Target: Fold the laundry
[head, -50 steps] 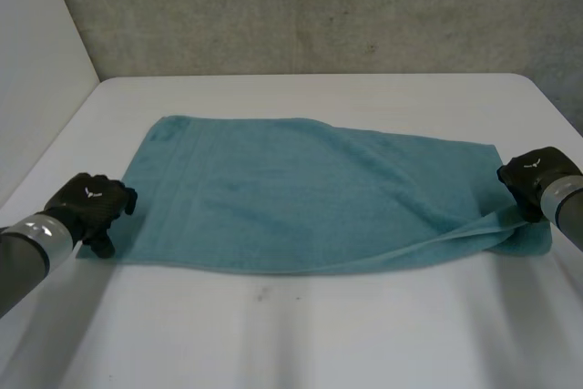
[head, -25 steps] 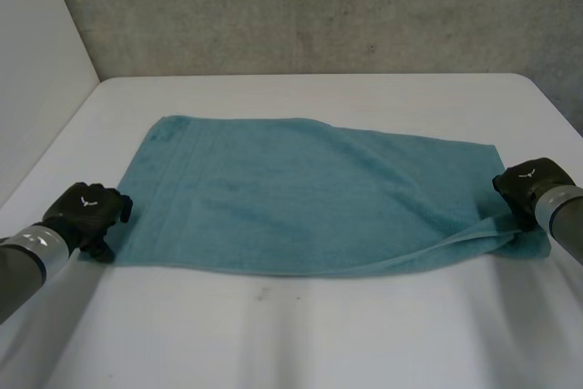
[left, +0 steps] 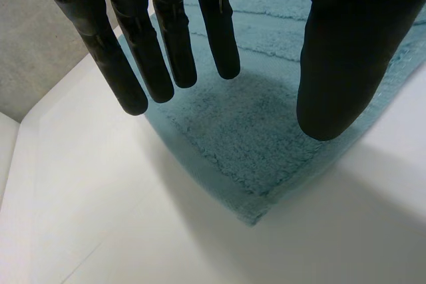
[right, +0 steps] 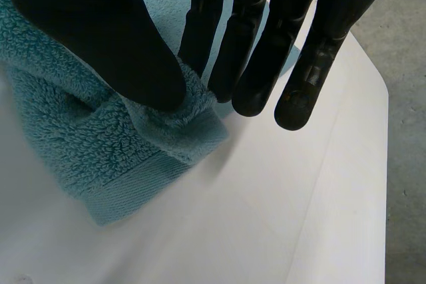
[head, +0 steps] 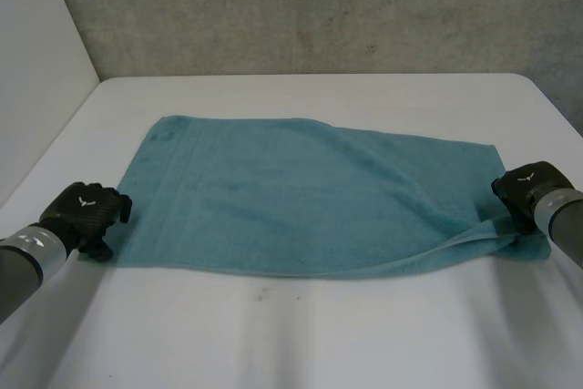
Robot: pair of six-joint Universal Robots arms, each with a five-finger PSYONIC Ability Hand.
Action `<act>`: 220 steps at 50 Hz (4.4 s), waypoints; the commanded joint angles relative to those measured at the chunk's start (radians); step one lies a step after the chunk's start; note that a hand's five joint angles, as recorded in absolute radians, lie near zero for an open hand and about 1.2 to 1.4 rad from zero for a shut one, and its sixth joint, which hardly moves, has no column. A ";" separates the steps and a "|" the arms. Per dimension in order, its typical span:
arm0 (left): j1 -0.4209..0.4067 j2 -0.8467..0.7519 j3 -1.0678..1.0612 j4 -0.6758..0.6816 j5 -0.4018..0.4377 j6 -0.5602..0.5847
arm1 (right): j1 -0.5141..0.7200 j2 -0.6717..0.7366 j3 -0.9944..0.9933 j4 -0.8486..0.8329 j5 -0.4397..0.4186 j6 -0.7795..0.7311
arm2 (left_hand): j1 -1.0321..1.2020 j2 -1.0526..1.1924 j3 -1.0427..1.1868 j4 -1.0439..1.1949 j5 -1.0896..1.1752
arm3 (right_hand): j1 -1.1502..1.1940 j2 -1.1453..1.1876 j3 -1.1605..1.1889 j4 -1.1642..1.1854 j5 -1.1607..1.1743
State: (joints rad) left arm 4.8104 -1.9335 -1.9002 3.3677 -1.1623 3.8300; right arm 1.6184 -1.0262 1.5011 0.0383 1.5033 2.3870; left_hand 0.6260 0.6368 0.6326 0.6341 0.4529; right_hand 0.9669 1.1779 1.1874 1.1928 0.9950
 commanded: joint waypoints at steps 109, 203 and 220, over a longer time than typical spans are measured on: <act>-0.138 -0.137 0.428 -0.097 -0.118 -0.036 | -0.025 -0.008 -0.177 -0.049 -0.017 0.032 | 0.770 0.759 0.764 0.762 0.769 | 0.429 0.218 0.209 0.203 0.227; -0.305 0.064 0.090 0.222 -0.329 -0.484 | -0.149 0.074 0.016 -0.213 -0.236 0.218 | -0.380 -0.391 -0.387 -0.388 -0.382 | -0.263 -0.474 -0.483 -0.489 -0.465; -0.305 0.054 0.079 0.225 -0.329 -0.484 | -0.176 0.124 -0.042 -0.230 -0.164 0.195 | -0.380 -0.391 -0.387 -0.388 -0.382 | 0.429 0.218 0.209 0.203 0.227</act>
State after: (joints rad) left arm 4.5049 -1.8806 -1.8124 3.5903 -1.4910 3.3462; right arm 1.4662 -0.8940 1.4724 -0.1764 1.2843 2.5689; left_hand 0.2457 0.2405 0.2472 0.2388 0.0582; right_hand 0.9341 1.1511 1.1432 1.1407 0.9251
